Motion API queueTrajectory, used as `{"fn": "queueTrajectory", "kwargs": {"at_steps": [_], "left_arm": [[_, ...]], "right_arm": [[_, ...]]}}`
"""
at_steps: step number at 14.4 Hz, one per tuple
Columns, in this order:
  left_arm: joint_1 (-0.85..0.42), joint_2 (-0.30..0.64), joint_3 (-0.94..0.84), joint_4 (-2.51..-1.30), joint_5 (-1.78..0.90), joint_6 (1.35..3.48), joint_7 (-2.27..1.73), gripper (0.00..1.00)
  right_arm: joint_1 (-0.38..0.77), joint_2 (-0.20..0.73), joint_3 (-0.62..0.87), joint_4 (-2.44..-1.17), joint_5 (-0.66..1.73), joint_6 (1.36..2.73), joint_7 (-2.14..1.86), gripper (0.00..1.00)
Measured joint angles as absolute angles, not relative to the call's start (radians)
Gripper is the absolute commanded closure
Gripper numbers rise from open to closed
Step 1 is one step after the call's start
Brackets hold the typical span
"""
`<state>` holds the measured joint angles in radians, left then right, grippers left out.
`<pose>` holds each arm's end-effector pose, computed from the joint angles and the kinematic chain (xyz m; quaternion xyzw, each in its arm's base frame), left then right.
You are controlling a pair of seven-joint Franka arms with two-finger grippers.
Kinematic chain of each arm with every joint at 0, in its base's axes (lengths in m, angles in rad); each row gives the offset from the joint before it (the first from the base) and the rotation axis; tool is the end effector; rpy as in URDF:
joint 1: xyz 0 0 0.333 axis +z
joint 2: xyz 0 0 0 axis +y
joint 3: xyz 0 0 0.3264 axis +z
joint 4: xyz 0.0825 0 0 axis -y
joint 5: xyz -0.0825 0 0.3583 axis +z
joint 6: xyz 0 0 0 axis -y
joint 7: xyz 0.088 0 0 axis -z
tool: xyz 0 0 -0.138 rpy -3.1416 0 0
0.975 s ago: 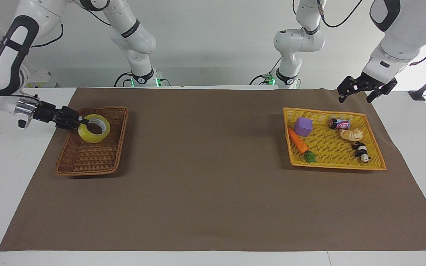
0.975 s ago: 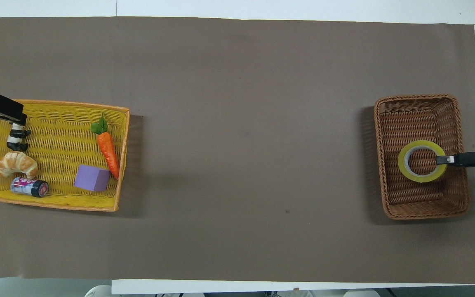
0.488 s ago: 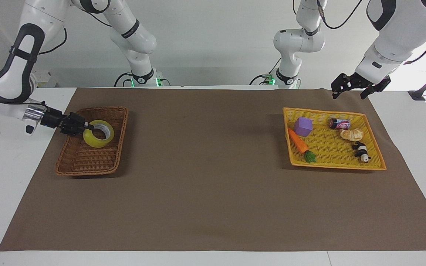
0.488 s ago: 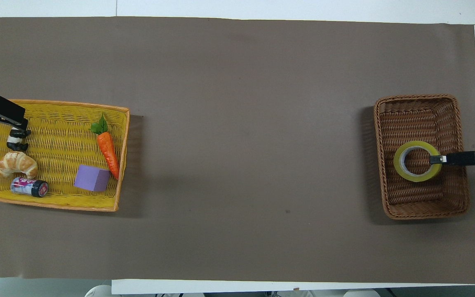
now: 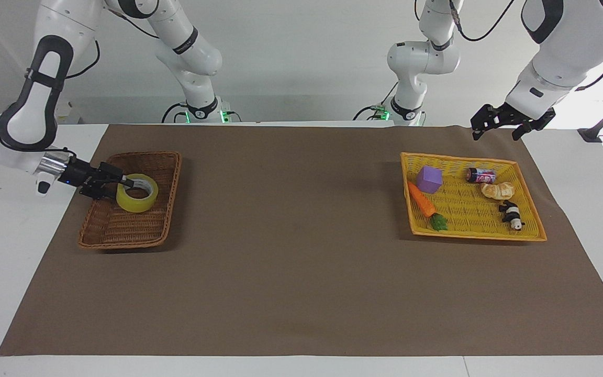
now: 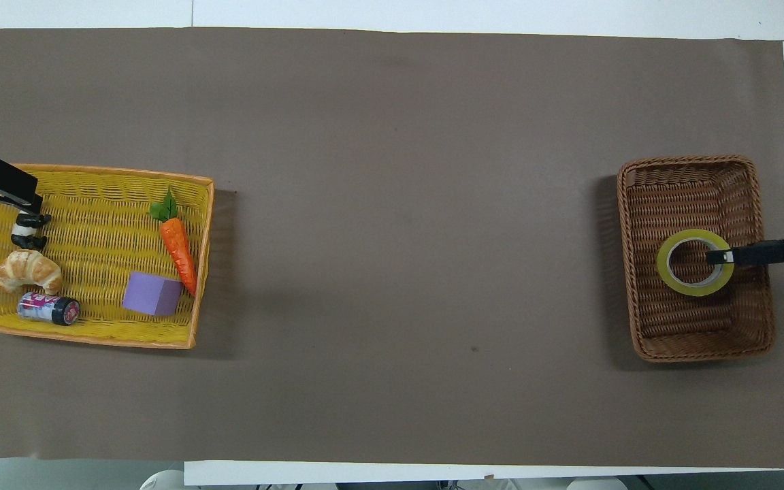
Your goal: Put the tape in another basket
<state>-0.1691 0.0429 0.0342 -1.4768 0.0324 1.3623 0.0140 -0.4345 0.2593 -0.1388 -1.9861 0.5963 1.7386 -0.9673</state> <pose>0.5112 -0.0648 0.6063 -0.9942 0.0720 0.0774 0.0215 0.4728 -0.2218 0.3198 -0.9364 -0.0626 -0.0049 0.3453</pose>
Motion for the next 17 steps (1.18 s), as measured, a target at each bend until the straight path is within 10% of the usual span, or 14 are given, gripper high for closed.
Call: {"fn": "queueTrajectory", "kwargs": {"at_steps": [8, 17], "left_arm": [[-0.151, 0.005, 0.042, -1.578, 0.033, 1.446, 0.014, 0.01], [-0.151, 0.002, 0.042, -1.580, 0.033, 1.447, 0.014, 0.01]], "right_arm": [[-0.222, 0.073, -0.129, -1.834, 0.255, 1.798, -0.721, 0.00], [-0.137, -0.034, -0.075, -1.631, 0.017, 1.469, -0.239, 0.00]]}}
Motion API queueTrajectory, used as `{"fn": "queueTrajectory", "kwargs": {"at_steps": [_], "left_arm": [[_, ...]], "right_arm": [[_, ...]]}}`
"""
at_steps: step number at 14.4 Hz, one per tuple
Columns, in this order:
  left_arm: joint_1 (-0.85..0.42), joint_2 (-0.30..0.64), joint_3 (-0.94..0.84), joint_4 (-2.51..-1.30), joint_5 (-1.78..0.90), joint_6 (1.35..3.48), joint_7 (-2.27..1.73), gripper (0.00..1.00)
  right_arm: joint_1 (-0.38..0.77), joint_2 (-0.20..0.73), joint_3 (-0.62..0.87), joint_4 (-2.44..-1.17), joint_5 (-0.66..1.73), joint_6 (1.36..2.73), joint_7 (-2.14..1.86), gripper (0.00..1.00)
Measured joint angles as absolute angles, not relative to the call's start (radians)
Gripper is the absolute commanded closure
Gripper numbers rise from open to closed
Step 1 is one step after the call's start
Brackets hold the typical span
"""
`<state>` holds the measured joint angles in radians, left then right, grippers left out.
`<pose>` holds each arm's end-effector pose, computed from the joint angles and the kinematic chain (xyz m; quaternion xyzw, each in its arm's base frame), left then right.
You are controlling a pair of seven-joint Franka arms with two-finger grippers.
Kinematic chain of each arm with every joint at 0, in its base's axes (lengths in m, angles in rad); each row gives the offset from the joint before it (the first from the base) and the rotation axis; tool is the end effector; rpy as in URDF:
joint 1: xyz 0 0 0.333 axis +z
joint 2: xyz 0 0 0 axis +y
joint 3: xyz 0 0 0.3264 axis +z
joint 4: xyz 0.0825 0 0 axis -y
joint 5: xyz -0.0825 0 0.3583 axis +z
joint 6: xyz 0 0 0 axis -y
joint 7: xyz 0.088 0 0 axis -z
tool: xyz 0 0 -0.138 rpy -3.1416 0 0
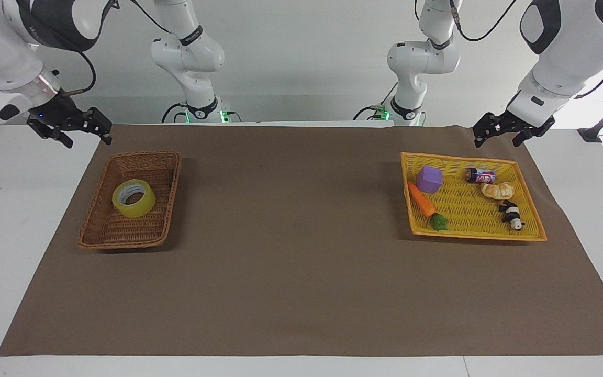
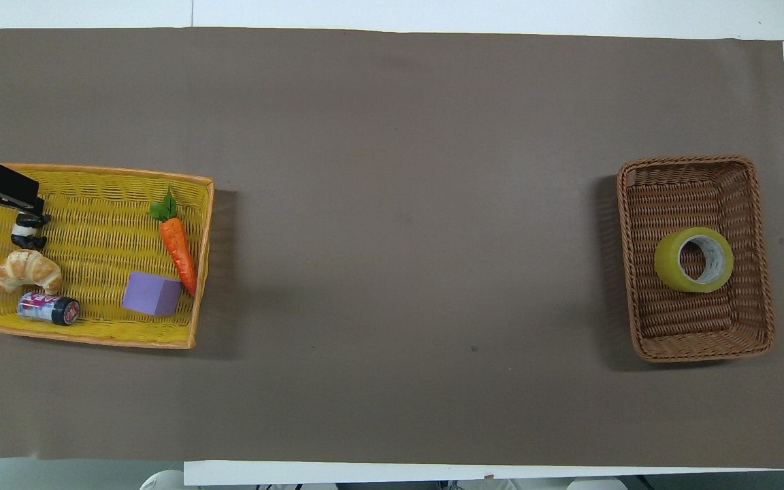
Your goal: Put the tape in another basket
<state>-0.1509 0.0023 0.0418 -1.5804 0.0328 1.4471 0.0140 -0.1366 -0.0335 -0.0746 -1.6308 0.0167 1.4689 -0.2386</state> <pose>0.5085 -0.0509 0.5889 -0.9957 0.0604 0.0669 0.0196 0.4908 -0.1033 0.5868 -0.9978 -0.0141 0.0604 0.0237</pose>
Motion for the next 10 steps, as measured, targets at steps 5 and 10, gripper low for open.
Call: {"fn": "queueTrajectory", "kwargs": {"at_steps": [5, 10], "left_arm": [[-0.151, 0.002, 0.042, -1.581, 0.033, 1.447, 0.014, 0.01], [-0.151, 0.002, 0.042, -1.581, 0.033, 1.448, 0.014, 0.01]], "right_arm": [[-0.119, -0.003, -0.068, -1.526, 0.012, 1.402, -0.160, 0.00], [0.013, 0.023, -0.207, -1.515, 0.009, 1.390, -0.160, 0.00]]}}
